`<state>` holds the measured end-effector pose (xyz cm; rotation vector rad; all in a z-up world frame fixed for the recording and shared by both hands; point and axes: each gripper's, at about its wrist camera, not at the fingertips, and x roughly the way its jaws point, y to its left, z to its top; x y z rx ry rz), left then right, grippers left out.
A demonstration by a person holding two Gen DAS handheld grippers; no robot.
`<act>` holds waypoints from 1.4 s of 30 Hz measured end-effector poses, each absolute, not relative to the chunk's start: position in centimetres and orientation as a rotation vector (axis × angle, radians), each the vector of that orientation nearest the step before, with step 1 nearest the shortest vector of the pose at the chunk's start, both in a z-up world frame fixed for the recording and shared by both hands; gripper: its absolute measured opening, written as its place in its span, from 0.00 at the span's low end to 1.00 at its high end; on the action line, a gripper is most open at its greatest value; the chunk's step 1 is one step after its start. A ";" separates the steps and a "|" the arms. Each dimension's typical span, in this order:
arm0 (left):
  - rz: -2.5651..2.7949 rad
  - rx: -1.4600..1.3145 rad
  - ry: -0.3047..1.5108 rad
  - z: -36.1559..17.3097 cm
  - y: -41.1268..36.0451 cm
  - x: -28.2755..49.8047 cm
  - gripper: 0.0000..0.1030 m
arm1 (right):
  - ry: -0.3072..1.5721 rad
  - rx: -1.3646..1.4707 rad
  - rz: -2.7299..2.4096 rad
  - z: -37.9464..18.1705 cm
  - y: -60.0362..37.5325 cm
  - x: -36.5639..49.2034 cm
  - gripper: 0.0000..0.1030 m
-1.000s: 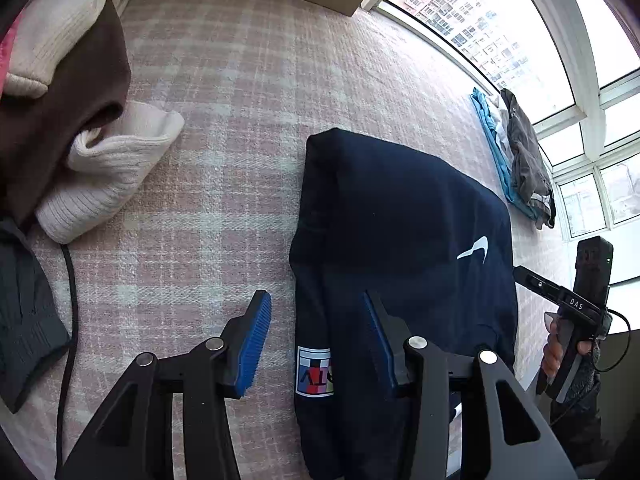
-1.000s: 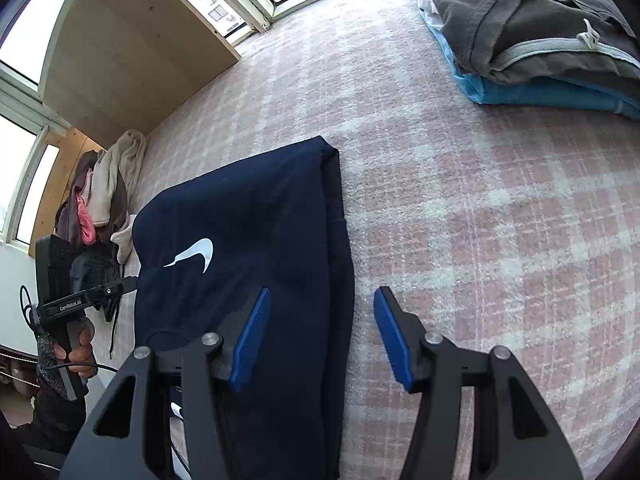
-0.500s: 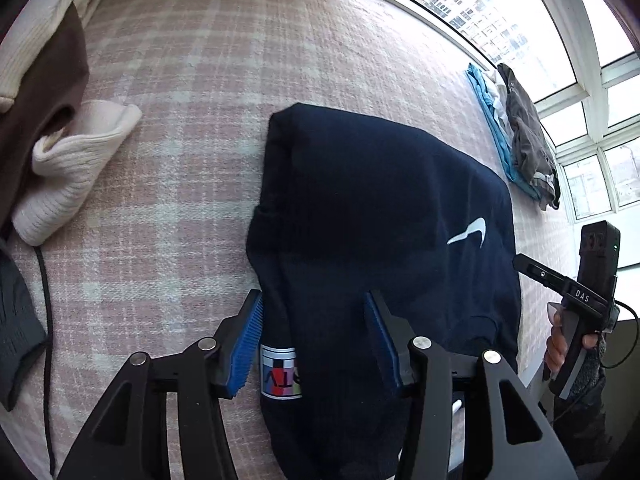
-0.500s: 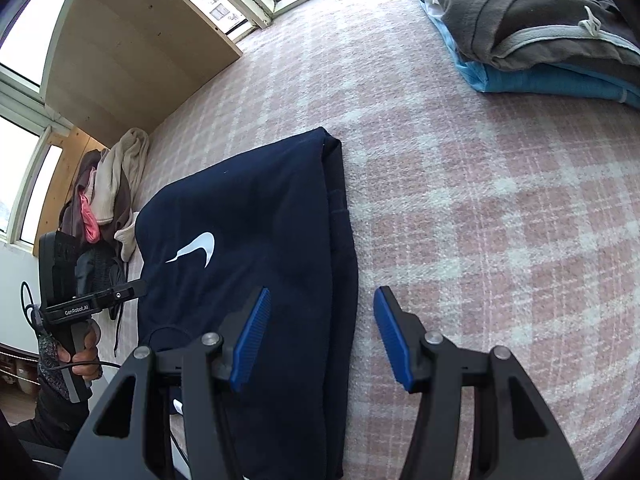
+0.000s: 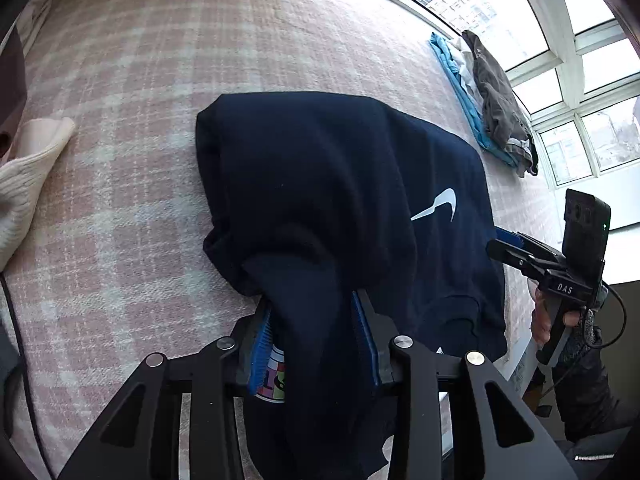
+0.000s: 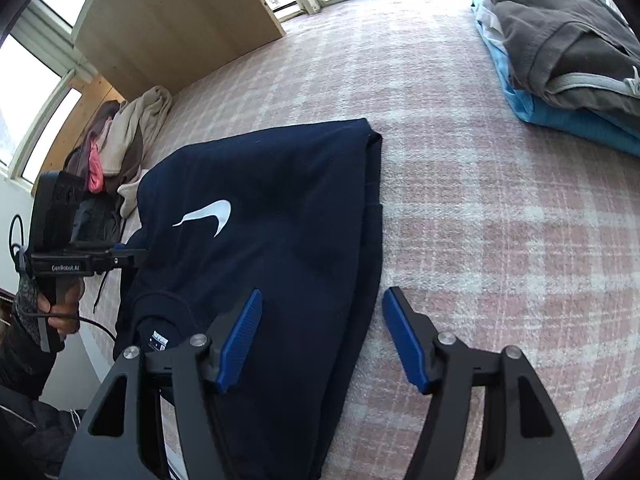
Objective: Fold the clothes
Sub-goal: 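Grasp the folded navy garment end with the left tool, then lift the navy garment with the left tool while the right tool grasps it too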
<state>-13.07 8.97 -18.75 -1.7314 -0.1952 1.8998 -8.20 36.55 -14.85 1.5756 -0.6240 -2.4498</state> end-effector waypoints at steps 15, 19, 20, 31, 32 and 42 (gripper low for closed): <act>1.843 -1.654 -0.220 -19.1 11.2 -12.0 0.21 | -0.555 1.573 -2.374 -15.5 32.2 -10.4 0.21; 1.827 -1.595 -0.202 -18.5 12.8 -11.2 0.18 | -0.546 1.516 -2.357 -15.0 30.1 -10.8 0.18; 1.804 -1.580 -0.221 -18.4 13.1 -11.1 0.17 | -0.540 1.504 -2.358 -14.8 29.6 -10.8 0.18; 1.791 -1.429 -0.234 -12.8 14.8 -9.3 0.17 | -0.601 1.363 -2.471 -8.4 28.4 -8.2 0.18; 1.791 -1.404 -0.215 -11.9 15.5 -9.1 0.17 | -0.593 1.351 -2.497 -7.4 28.8 -7.6 0.18; 1.785 -1.196 -0.033 -4.4 24.7 -8.6 0.17 | -0.504 1.256 -2.702 0.6 36.3 -3.7 0.18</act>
